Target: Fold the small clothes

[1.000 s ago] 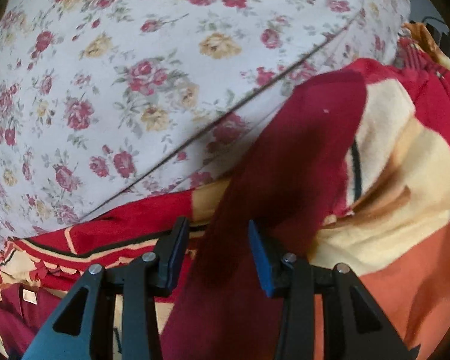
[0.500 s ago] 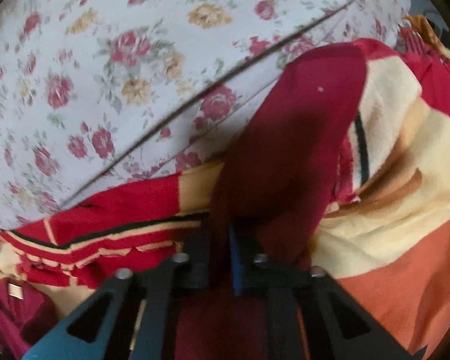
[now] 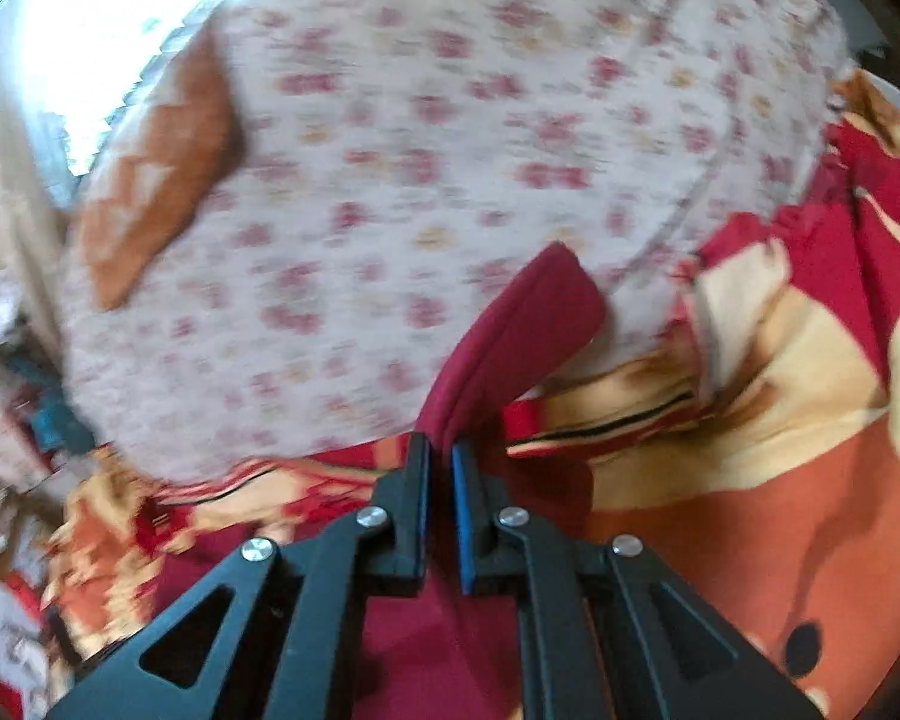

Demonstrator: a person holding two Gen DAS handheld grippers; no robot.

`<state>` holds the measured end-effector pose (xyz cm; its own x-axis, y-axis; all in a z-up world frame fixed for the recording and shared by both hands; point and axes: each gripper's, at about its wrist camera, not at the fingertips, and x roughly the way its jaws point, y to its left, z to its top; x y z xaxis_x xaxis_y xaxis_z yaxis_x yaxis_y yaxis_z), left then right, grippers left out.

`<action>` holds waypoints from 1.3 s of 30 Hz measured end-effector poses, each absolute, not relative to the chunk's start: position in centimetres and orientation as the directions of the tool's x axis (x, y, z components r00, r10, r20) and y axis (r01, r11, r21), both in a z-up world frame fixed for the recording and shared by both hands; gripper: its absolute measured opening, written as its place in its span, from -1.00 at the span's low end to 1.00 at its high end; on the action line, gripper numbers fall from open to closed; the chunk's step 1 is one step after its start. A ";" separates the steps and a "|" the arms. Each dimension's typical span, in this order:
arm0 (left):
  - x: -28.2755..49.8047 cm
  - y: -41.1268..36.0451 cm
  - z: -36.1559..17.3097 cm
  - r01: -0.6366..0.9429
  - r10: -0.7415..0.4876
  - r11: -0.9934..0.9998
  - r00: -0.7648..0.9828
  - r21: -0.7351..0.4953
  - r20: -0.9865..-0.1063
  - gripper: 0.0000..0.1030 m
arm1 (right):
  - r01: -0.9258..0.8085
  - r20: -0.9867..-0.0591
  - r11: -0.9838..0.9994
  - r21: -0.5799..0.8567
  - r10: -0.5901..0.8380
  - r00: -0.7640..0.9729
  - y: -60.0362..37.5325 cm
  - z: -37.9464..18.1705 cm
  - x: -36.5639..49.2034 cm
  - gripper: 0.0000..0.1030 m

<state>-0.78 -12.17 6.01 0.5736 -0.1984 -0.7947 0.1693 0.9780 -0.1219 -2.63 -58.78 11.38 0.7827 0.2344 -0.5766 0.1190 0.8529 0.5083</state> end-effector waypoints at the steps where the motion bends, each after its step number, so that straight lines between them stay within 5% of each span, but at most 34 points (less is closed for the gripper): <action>1: -1.0 -12.2 6.4 0.171 -0.201 0.977 0.578 -0.123 -0.791 -0.73 | 0.086 -0.570 0.859 0.505 0.256 0.781 -57.2 11.9 -2.9 -0.86; 7: -1.7 -12.2 7.5 0.172 -0.230 0.972 0.583 -0.159 -0.779 -0.73 | -0.177 -0.559 0.868 0.464 0.442 0.702 -47.1 12.6 -6.5 -0.86; 11: -1.7 -12.6 6.9 0.171 -0.251 0.967 0.552 -0.187 -0.795 -0.73 | -0.265 -0.670 0.890 0.372 0.455 0.586 -39.3 7.5 -7.0 -0.77; 14: -1.7 -13.0 6.5 0.176 -0.268 0.963 0.525 -0.205 -0.808 -0.73 | -0.247 -0.737 0.877 0.413 0.481 0.474 -37.4 3.4 -6.9 -0.53; 20: -0.9 -14.8 6.9 0.206 -0.340 0.940 0.521 -0.271 -0.783 -0.65 | -0.226 -0.705 0.882 0.413 0.467 0.534 -39.0 4.4 -9.1 -0.25; 32: 3.6 -24.0 2.7 0.327 -0.331 0.923 0.407 -0.203 -0.851 -0.66 | -0.081 -0.653 0.911 0.404 0.350 0.672 -46.7 4.7 -12.1 -0.21; 34: 3.7 -24.7 2.8 0.343 -0.300 0.926 0.424 -0.155 -0.855 -1.00 | -0.070 -0.647 0.908 0.412 0.346 0.680 -47.2 4.7 -12.1 -0.21; 39: 4.0 -23.6 4.6 0.348 -0.387 0.904 0.412 -0.250 -0.825 -1.00 | -0.031 -0.646 0.918 0.396 0.302 0.701 -48.4 4.7 -11.7 -0.21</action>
<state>4.02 -23.57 4.64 0.4122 -0.3868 -0.8249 0.3483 0.9035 -0.2496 -11.69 -48.36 4.73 0.7006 0.3024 -0.6463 -0.0307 0.9177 0.3962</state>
